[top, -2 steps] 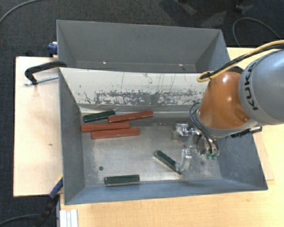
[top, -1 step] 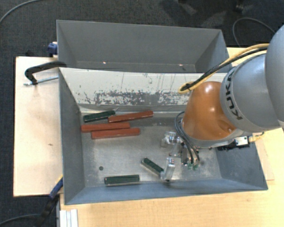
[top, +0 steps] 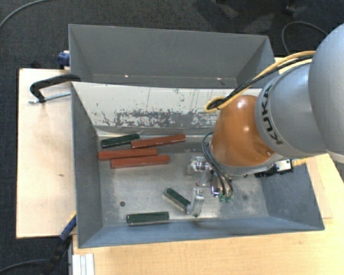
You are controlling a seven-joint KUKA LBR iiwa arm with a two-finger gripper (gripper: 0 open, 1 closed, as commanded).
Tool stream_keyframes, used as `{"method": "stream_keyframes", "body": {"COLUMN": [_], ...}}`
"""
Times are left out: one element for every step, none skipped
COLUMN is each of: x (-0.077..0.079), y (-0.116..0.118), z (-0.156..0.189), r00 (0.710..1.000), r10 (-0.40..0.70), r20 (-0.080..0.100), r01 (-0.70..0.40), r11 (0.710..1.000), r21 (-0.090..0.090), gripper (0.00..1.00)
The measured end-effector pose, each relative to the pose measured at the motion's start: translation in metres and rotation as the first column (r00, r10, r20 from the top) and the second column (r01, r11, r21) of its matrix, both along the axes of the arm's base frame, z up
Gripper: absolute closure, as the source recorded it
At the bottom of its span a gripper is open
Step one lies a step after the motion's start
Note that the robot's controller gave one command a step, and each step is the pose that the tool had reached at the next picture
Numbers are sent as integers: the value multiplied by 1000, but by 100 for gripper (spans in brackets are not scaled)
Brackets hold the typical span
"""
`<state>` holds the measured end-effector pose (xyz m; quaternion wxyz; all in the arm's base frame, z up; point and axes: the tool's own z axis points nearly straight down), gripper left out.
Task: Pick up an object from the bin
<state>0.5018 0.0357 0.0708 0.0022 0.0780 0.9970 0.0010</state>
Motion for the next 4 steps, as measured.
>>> {"method": "stream_keyframes", "body": {"x": [-9, -8, -11, 4], "y": [22, 85, 150, 182], "z": [0, 0, 3, 75], "r00": [1000, 998, 1000, 985], "r10": [-24, 55, 17, 170], "r20": [-4, 1, 3, 6], "r01": [24, -55, -17, -170], "r11": [1000, 998, 1000, 985], "r21": [1, 3, 4, 2], "gripper": [0, 0, 0, 0]}}
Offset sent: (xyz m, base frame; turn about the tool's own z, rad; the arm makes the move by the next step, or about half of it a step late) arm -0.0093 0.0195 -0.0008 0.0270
